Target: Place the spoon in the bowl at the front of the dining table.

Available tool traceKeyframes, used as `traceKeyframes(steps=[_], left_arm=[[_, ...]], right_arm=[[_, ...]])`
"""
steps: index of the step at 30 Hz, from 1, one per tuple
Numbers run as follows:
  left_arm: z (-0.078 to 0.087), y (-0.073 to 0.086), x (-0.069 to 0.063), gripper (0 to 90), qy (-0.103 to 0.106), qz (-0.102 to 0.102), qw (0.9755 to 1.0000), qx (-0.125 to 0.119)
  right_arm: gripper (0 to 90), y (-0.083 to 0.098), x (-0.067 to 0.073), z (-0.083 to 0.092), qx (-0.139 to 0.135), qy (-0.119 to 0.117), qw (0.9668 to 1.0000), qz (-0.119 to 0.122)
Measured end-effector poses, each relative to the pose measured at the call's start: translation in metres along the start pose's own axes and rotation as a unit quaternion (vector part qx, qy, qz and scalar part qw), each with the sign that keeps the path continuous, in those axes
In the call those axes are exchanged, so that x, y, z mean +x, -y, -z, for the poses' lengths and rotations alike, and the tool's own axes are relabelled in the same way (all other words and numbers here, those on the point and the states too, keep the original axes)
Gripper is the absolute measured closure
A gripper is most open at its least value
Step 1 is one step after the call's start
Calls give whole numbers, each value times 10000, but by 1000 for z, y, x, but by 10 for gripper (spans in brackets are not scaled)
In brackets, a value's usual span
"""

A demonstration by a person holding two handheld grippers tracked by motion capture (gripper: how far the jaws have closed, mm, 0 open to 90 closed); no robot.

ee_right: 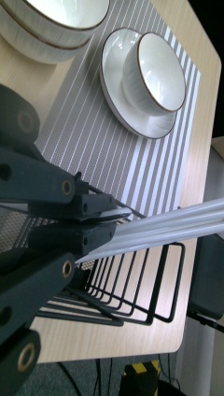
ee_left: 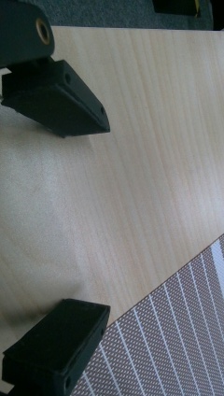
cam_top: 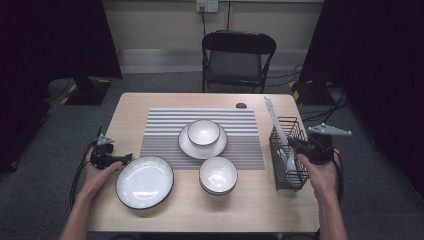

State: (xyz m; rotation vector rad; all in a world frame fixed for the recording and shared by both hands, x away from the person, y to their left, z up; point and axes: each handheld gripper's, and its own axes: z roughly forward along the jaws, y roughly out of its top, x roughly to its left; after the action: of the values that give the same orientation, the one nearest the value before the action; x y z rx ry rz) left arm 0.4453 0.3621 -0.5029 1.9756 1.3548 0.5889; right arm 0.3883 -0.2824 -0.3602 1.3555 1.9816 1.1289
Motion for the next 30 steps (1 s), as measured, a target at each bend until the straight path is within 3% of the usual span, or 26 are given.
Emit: traceKeyframes(steps=[22,30], left_arm=[[0,0,0,107,1,-9,10000,5],[0,0,0,107,-2,-5,10000,5]], right_arm=[[862,-28,13,6,-236,-19,9997,48],[862,-37,16,17,-402,-8,9992,44]])
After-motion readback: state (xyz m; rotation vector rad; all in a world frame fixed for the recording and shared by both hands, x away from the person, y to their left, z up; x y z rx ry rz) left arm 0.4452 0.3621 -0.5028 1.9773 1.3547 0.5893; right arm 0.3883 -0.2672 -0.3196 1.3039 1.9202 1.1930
